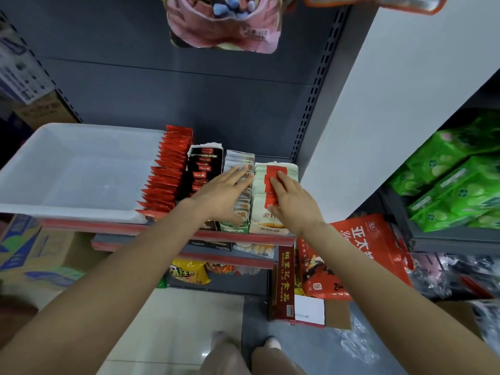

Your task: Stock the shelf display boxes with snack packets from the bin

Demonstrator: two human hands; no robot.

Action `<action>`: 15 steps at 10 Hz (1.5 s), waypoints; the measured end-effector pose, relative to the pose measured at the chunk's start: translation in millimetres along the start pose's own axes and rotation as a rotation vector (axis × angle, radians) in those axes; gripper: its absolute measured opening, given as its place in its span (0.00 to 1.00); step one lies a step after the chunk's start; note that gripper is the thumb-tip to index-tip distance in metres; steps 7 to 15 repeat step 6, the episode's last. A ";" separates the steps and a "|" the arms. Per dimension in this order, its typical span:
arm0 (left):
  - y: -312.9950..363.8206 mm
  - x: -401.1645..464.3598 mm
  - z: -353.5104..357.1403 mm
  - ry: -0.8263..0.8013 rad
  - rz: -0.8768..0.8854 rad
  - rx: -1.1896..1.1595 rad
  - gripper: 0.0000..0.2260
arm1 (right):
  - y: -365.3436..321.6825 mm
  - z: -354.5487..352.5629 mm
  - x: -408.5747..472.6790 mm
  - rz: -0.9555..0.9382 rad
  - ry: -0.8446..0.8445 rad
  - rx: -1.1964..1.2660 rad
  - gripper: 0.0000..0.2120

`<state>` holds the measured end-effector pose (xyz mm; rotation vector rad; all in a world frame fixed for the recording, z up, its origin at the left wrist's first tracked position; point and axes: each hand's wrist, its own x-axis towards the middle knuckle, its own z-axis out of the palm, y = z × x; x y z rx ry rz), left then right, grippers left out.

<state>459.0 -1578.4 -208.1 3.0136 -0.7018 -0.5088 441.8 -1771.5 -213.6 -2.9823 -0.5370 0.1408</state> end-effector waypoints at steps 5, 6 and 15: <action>17.0 -24.4 -25.2 0.230 -0.101 -0.363 0.33 | 2.5 -14.7 0.0 0.102 0.013 0.496 0.28; 22.1 -32.8 -31.1 0.405 -0.185 -0.597 0.15 | 6.1 -29.2 -12.3 0.123 0.104 0.592 0.22; 22.1 -32.8 -31.1 0.405 -0.185 -0.597 0.15 | 6.1 -29.2 -12.3 0.123 0.104 0.592 0.22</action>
